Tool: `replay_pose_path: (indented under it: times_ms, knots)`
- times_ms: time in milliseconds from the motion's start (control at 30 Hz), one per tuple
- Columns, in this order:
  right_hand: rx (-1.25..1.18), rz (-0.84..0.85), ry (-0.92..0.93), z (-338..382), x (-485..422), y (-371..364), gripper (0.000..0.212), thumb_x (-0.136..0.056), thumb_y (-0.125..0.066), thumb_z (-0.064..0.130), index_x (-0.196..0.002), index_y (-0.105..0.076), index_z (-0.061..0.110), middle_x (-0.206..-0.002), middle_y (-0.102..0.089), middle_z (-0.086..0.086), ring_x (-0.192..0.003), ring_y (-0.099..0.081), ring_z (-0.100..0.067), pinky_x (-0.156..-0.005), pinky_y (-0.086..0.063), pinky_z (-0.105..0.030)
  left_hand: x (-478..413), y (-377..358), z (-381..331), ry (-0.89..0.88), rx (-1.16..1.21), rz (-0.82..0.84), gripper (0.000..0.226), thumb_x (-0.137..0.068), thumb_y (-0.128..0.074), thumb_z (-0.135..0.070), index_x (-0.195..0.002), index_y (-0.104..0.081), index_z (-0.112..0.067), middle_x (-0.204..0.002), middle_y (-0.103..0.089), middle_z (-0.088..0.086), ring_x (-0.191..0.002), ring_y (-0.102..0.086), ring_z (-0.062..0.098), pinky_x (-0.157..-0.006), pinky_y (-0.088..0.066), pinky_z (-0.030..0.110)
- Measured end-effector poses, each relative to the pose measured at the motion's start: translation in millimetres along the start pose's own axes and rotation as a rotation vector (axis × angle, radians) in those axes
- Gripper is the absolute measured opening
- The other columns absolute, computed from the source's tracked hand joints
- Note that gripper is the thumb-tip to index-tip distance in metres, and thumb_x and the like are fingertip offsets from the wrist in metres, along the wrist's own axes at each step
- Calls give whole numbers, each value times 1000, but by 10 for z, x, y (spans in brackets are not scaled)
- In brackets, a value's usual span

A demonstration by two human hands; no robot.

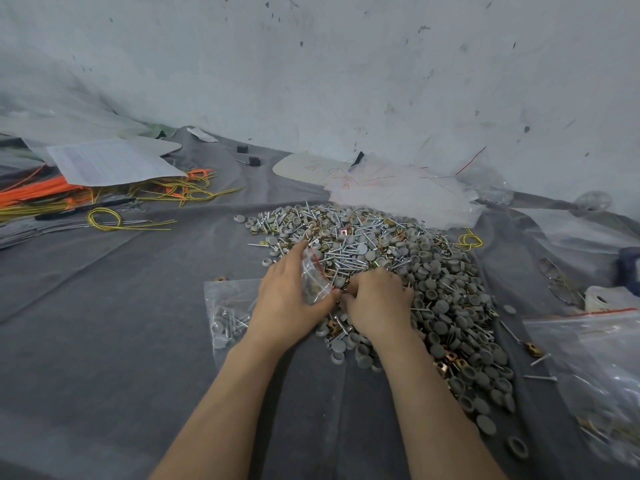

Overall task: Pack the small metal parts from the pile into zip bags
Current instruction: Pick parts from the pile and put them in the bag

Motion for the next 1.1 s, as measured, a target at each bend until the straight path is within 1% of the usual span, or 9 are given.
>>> replay_pose_path:
  times_ms: [133,267,433,667,733,833,900,1000,1100]
  knots:
    - [9,14,8,-26,18,25,23,-95,-51,27,-113,-63,20,-121,-54,-6,-118,-45,-27,-99,-33,-45,1,0,-4,2,-3,3,88,-78,-73,-42,-148,-25,-19,-144,-43,4,-132,-37,21,-109,-34,42]
    - [64,117,27,-16,31,-24,36,-93,-53,43,-120,-60,20,-130,-47,-8,-126,-39,-30,-103,-31,-48,3,1,-9,1,5,4,89,-77,-73,-41,-148,-26,-18,-145,-42,3,-133,-37,21,-110,-33,40]
    - [68,193,40,1,41,-71,45,-88,-56,50,-123,-58,21,-135,-43,-9,-129,-36,-31,-105,-29,-51,-8,-1,-10,-4,3,2,88,-77,-74,-40,-148,-27,-17,-145,-43,3,-132,-38,21,-109,-33,40]
    - [9,51,55,123,65,-76,27,-95,-49,35,-113,-61,20,-123,-51,-8,-121,-40,-31,-102,-29,-50,5,7,-23,-5,5,-3,88,-77,-74,-40,-148,-27,-16,-145,-43,4,-132,-37,22,-110,-32,39]
    - [-68,-11,44,77,44,-20,23,-95,-50,35,-104,-65,21,-114,-58,-4,-115,-48,-28,-99,-33,-47,6,7,-23,-5,1,1,88,-77,-74,-40,-148,-27,-17,-145,-42,4,-133,-37,21,-110,-32,38]
    - [-226,-150,26,-25,8,116,25,-96,-51,36,-87,-68,20,-90,-65,0,-92,-58,-22,-92,-41,-40,5,5,-23,-3,3,6,88,-78,-74,-40,-148,-26,-17,-146,-42,3,-133,-36,20,-110,-32,37]
    - [-417,-198,31,-74,-22,160,24,-95,-54,32,-84,-69,16,-80,-65,1,-80,-60,-18,-83,-48,-36,5,3,-23,-3,-1,10,88,-78,-74,-39,-148,-26,-16,-145,-42,3,-133,-37,21,-110,-32,36]
    - [-700,-204,30,-99,-62,160,17,-95,-55,23,-97,-67,10,-86,-67,0,-78,-60,-11,-67,-45,-19,3,2,-32,-10,-8,10,88,-78,-74,-39,-148,-26,-16,-145,-43,4,-132,-38,21,-109,-32,35]
    - [-864,-133,26,-70,-91,83,15,-96,-53,20,-100,-64,11,-92,-68,-1,-86,-64,-11,-67,-44,-12,5,-5,-37,-15,-2,12,88,-77,-74,-37,-148,-27,-15,-143,-44,5,-131,-39,22,-109,-33,38]
Point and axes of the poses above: each hand's wrist, its own x-axis away from the middle knuckle, its own y-axis out of the back of the hand, z = x × y, the point moved 9 cm from there along -x, towards the middle knuckle
